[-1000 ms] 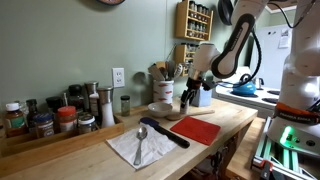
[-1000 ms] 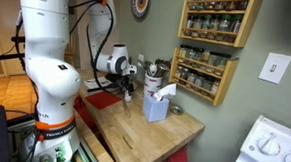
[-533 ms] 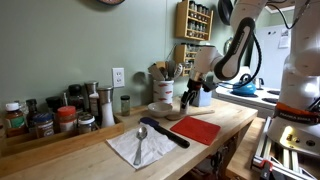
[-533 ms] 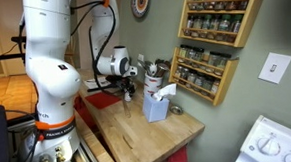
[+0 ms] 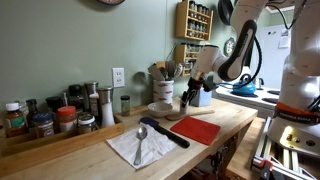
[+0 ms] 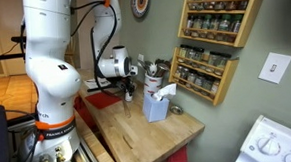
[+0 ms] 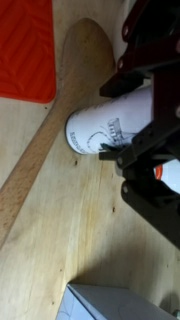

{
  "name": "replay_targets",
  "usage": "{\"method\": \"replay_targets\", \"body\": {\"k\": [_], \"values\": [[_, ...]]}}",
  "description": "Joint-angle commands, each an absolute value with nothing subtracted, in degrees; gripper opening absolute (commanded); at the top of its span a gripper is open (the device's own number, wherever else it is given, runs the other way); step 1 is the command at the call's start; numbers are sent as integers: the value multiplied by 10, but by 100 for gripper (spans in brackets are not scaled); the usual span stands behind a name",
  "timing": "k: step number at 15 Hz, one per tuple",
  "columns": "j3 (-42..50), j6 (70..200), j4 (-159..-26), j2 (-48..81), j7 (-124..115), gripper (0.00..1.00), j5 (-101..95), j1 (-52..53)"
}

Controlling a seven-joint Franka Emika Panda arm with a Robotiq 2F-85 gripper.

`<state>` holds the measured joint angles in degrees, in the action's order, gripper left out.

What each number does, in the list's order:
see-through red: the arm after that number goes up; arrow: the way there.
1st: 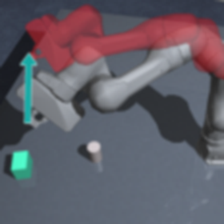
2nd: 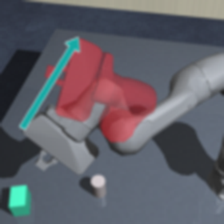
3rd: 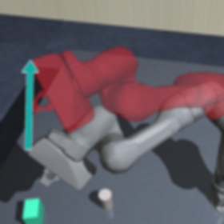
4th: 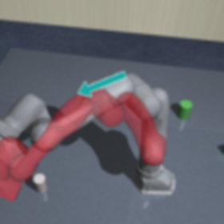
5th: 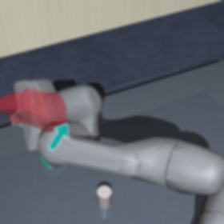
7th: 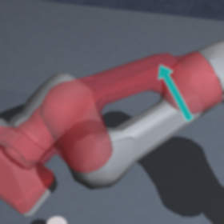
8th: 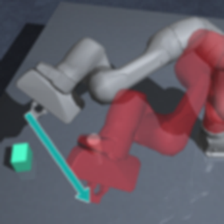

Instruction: Use the bottle to push the bowl to the left then put some contents of the bottle in the bowl

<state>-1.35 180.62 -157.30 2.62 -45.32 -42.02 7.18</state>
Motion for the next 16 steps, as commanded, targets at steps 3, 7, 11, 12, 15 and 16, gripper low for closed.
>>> {"method": "replay_targets", "body": {"k": [3, 7, 11, 12, 15, 16], "values": [[10, 1803, -1580, 0, -498, 30, -516, 71], [16, 1793, -1570, -35, -462, 30, -608, 68], [15, 1815, -1534, -22, -453, 30, -695, 59], [16, 1817, -1524, -18, -454, 30, -712, 57], [20, 1835, -1493, 12, -457, 30, -755, 51], [22, 1842, -1483, 26, -457, 30, -765, 51]]}}
